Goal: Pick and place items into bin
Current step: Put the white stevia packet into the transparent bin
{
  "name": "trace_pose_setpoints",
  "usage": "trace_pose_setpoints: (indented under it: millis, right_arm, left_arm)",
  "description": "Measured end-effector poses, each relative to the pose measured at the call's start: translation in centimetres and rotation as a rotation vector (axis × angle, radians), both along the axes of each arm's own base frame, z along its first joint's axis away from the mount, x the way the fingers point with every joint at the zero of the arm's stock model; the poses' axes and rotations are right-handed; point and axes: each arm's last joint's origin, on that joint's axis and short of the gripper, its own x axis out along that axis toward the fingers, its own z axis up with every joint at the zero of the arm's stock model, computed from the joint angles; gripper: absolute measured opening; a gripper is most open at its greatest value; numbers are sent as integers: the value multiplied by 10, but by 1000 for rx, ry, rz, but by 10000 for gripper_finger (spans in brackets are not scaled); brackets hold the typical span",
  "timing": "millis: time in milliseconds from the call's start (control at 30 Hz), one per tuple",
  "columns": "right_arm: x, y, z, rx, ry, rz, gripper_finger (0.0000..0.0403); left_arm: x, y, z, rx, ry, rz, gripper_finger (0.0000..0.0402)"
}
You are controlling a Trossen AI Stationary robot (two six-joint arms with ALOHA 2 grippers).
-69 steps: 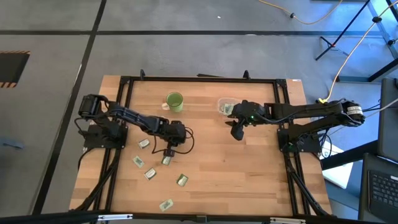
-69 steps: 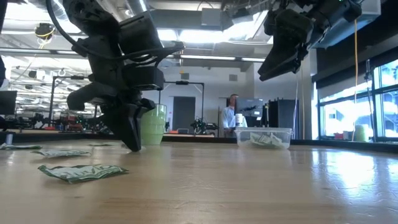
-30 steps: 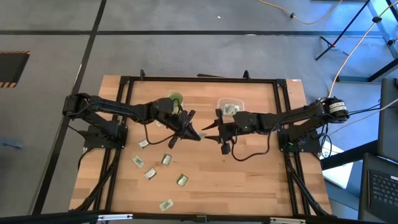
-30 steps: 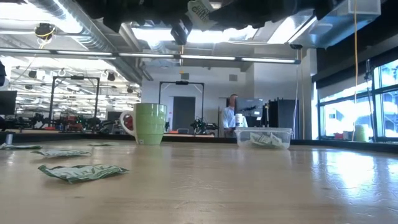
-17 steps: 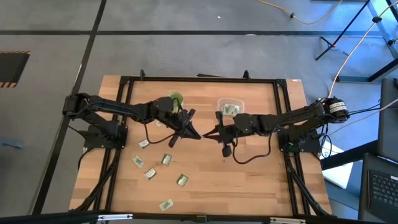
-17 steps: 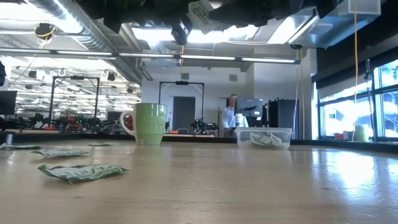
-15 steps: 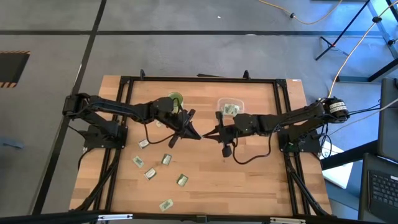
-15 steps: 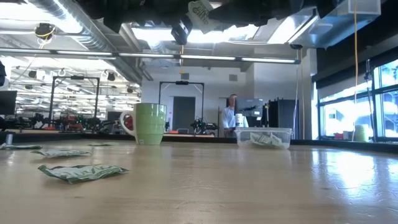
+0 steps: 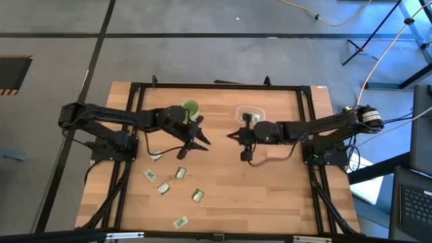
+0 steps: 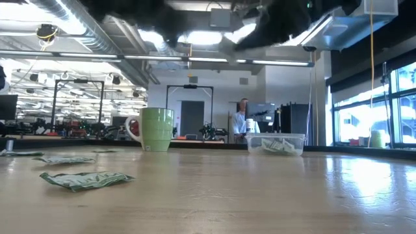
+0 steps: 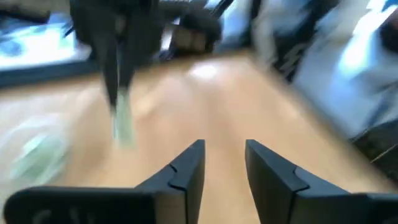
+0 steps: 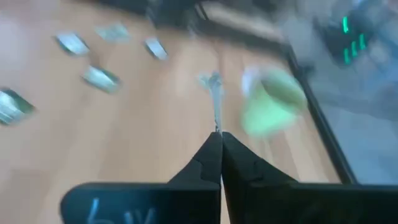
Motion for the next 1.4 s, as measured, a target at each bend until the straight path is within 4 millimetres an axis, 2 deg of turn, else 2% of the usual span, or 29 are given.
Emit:
trace_pose_setpoints:
  millis: [133,267,400,533,867,1033,1400]
  right_arm:
    - [-9,-30,-4,49,170,-145,1]
    - [-17,-67,-13,74,277,-288,1]
    - [-27,-97,-21,95,361,-403,1]
    - [-32,-114,-31,109,424,-461,1]
    - [-29,-138,-65,124,575,-518,0]
    - [-28,-144,-78,78,632,-582,0]
    - [-29,-142,-83,120,674,-544,45]
  left_arm:
    - [-15,2,-7,119,159,167,118]
    - [-23,2,-15,117,287,237,113]
    - [-25,2,-18,90,330,259,106]
    - [-26,2,-19,90,343,259,100]
    - [-27,2,-20,75,357,269,93]
    - [-28,2,-21,69,376,273,92]
    - [-28,2,-21,58,378,280,91]
